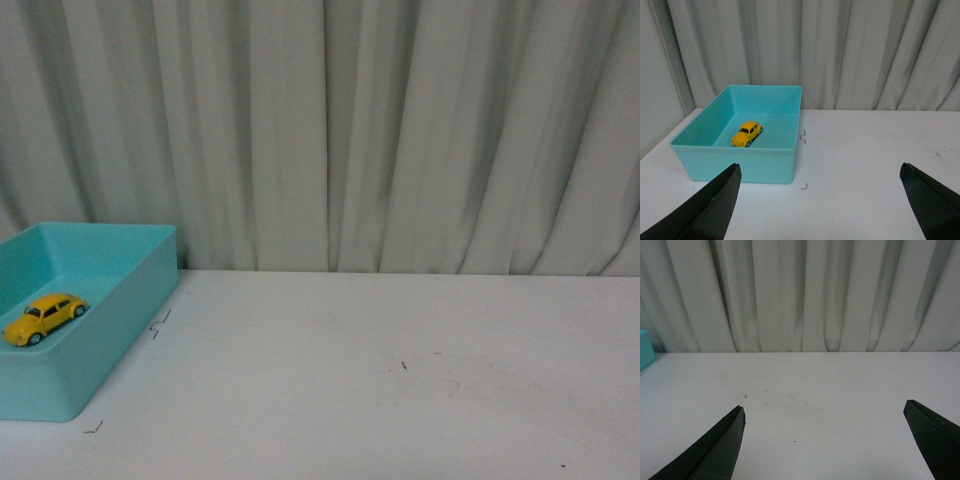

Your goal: Wind up and store yellow beetle toy

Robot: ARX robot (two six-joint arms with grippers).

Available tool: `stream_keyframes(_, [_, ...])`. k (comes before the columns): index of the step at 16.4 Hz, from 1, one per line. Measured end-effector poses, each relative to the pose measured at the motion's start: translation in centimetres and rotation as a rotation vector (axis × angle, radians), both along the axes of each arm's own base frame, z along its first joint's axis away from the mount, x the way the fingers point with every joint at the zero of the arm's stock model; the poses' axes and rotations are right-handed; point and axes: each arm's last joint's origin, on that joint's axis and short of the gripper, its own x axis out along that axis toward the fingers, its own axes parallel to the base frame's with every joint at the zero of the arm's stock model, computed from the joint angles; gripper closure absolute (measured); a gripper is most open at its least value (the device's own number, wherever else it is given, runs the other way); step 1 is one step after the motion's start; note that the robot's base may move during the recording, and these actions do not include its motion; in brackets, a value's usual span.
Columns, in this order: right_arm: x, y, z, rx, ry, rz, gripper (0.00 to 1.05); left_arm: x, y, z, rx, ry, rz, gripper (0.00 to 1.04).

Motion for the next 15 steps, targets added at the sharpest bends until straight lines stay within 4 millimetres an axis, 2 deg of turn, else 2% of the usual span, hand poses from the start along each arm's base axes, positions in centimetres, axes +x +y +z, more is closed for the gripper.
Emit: stream_keyframes(15, [0.00, 0.00, 0.00, 0.002, 0.000, -0.001, 0.07, 0.00, 0.00, 0.00, -0.002, 0.000, -0.001, 0.07])
